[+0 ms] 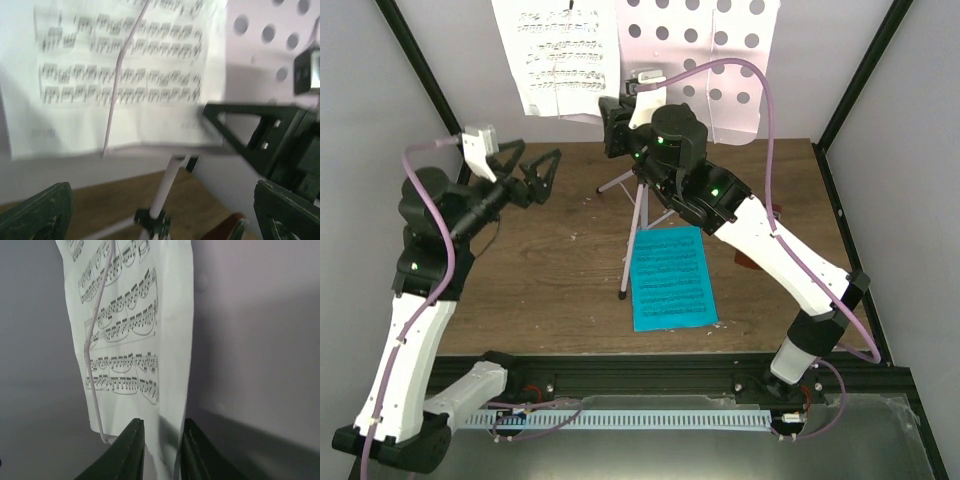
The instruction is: Pack up the instrument practice props
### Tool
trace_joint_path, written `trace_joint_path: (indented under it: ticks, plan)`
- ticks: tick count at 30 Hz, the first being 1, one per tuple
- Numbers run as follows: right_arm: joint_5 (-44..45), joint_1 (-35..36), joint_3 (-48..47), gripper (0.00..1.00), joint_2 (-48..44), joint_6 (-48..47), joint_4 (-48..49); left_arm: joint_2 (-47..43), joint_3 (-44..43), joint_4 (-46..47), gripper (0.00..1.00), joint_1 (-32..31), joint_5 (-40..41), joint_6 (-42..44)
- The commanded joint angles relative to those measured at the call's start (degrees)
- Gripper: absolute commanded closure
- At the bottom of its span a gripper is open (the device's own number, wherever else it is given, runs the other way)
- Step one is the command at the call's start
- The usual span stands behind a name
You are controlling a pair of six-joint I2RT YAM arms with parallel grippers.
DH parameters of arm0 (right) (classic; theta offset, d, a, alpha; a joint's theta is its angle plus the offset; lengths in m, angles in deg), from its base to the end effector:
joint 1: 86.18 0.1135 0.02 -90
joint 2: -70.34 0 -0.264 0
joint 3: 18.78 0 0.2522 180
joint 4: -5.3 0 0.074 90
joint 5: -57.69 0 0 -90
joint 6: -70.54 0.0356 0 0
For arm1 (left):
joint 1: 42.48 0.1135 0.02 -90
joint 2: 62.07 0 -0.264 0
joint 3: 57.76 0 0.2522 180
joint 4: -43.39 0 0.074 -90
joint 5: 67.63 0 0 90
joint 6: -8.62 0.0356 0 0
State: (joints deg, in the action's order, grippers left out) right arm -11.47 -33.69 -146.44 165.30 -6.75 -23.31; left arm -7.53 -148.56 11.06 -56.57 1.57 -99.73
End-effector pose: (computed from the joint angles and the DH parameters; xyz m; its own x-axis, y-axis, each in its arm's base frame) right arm 0.2305 0.2795 0.5204 -0.0732 0.2423 -0.9674 -0.5220 0.8173 0.2442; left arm 0.1688 -0.0554 0.4850 -0.1167 -0.2741 -0.9546 0.5631 0.7735 -0.2910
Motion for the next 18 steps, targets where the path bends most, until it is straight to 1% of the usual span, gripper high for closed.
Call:
trace_joint_path:
  ticks: [1, 5, 6, 9, 11, 14, 16, 18]
  plan:
    - [1.1, 0.2, 0.8, 0.84, -1.6, -0.8, 5.4, 7.6, -9.7, -0.8, 0.0, 0.4, -2.7, 1.2]
    - [-0.2, 0.2, 3.8, 0.97, -3.2, -1.6, 8.9, 15.6, -19.5, -3.4, 0.0, 0.5, -3.0, 2.3]
    - [-1.1, 0.2, 4.5, 0.99, -3.6, -2.1, 9.5, 17.4, -21.7, -3.8, 0.0, 0.5, -3.1, 2.7]
    - [-2.3, 0.2, 6.1, 0.99, -4.2, -2.9, 10.7, 22.8, -30.7, -7.1, 0.03, 0.6, -3.1, 5.0]
    - [-2.8, 0.2, 6.8, 0.99, -4.3, -3.0, 10.9, 26.0, -35.7, -9.1, 0.09, 0.7, -1.1, 5.9]
    - [-3.7, 0.2, 8.0, 0.99, -4.8, -3.0, 11.6, 28.9, -40.7, -10.5, 0.22, 0.7, 4.6, 8.1]
    - [-4.0, 0.2, 8.7, 0.99, -5.2, -3.0, 12.2, 30.3, -43.4, -11.8, 0.27, 0.7, 5.9, 10.4]
    - [-4.2, 0.2, 9.6, 0.99, -5.7, -3.2, 13.1, 31.0, -44.8, -12.0, 0.32, 0.7, 5.4, 12.0]
